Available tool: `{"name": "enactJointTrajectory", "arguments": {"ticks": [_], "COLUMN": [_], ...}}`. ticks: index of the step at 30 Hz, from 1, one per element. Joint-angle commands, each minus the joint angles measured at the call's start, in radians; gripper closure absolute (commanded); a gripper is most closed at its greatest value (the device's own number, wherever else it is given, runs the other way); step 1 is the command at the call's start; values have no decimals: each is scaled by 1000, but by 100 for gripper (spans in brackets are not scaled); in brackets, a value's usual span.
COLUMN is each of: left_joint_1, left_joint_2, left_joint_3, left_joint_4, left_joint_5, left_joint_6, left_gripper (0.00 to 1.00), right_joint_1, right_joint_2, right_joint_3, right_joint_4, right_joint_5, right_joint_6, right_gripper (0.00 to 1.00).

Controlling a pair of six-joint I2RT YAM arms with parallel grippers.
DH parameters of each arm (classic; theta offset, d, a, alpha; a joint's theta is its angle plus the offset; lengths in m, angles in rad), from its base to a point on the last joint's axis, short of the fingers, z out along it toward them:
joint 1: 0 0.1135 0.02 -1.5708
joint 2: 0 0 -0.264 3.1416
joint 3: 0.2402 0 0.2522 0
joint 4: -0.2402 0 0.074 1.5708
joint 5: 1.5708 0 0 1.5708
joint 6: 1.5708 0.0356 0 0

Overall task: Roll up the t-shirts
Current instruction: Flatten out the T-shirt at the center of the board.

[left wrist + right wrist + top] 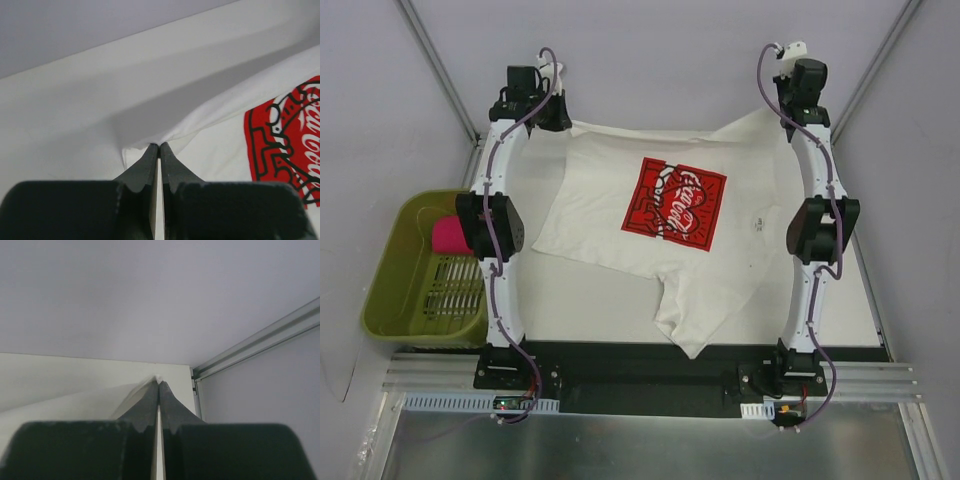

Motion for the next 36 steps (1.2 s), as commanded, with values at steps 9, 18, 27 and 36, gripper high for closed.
{"name": "enactJointTrajectory", "arguments": {"ticks": [9, 18, 27, 36], "left_joint_1": [8, 18, 21, 20], "left_joint_2": [-351, -644, -809, -645], "left_joint_3": [-310, -883, -1270, -1318], "left_joint_4": [-17, -72, -75, -8], "left_joint_5": [181, 310, 270, 261], "left_joint_6": [-88, -116, -252, -344], "left_gripper": [100, 100, 45, 45], "right_joint_1": [11, 31, 40, 48], "right_joint_2": [-404, -727, -869, -802], "right_joint_3": [-290, -716, -1011, -955], "right_joint_4": [-120, -317, -370, -382], "right_joint_5": [-70, -145, -242, -279], "right_joint_6": [37, 114, 152, 163], "right_gripper": [99, 99, 99, 99]}}
